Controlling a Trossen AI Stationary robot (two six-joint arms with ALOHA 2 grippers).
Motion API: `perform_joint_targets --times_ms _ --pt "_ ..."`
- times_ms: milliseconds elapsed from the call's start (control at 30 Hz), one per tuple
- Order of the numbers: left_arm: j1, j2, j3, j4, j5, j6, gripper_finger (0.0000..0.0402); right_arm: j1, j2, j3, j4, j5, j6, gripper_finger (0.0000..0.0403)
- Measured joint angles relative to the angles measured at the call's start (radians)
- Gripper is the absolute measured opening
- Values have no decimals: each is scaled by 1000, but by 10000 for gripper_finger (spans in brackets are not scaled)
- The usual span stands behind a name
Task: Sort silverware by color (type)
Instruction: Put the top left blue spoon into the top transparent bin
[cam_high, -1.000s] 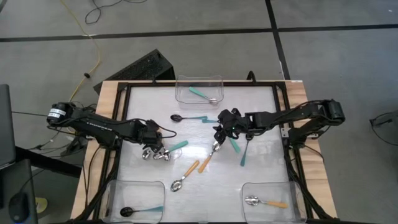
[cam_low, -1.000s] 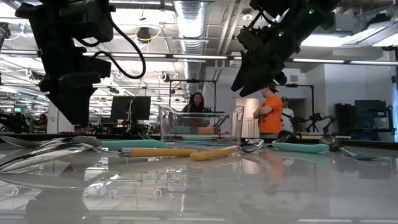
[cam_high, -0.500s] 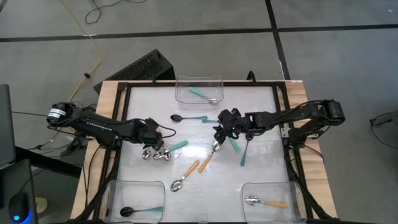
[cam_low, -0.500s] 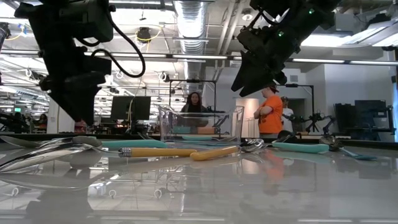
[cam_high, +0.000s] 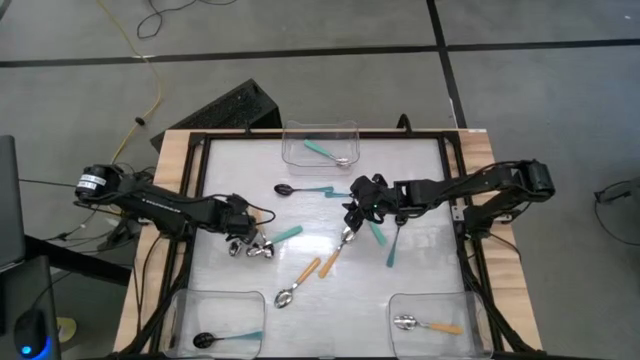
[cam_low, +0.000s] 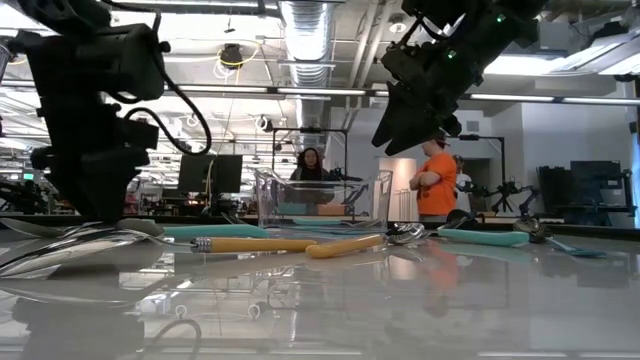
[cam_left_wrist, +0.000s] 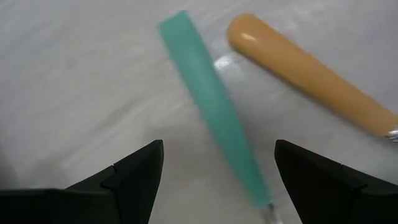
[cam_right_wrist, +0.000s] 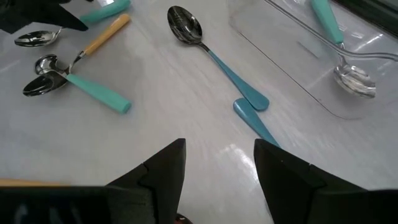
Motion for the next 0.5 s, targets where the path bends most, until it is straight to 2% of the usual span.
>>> perform_joint_targets --times_ms 200,500 --pt "0 -3 -36 111 48 -7 279 0 0 0 0 0 0 215" --pt "0 -3 -63 116 34 -40 174 0 0 0 0 0 0 215"
